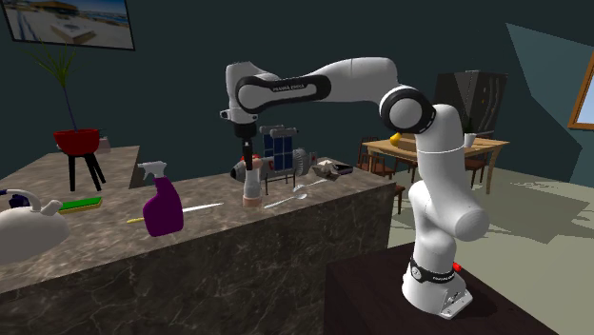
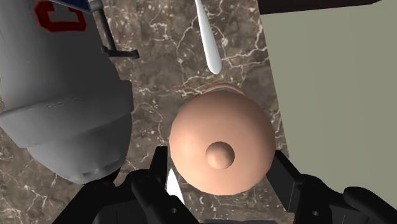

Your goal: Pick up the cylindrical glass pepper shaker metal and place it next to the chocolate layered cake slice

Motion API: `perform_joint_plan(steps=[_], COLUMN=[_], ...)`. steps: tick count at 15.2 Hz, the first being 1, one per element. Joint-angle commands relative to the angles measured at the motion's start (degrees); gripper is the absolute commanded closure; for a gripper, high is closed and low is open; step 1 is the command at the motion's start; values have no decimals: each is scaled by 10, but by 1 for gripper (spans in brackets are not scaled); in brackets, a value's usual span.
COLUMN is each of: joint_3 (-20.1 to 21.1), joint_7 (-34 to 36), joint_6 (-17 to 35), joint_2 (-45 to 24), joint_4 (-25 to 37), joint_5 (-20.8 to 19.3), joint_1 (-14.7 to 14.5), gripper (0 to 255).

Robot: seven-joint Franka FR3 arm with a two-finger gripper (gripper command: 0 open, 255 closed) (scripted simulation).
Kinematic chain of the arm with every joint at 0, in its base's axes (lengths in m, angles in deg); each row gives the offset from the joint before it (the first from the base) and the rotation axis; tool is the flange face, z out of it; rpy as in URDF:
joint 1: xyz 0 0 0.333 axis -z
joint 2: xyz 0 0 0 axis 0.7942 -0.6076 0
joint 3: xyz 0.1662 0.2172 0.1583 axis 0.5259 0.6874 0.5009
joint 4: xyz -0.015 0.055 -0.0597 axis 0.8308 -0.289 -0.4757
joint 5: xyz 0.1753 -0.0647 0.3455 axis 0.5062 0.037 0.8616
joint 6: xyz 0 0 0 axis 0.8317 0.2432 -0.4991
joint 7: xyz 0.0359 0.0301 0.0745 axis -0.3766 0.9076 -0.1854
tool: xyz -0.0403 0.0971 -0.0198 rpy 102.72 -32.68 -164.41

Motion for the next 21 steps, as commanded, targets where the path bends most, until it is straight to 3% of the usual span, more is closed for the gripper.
perform_joint_plan(steps=[1,16,21], joint_3=[0,-3,-19], joint_7=[-3,-29,-59], joint_6=[-20,-162,-109], joint_2=[-6,-64,39], joint_4=[25,225,80], joint_5=[2,26,-8], joint_1=[2,28,28], gripper=[255,255,255])
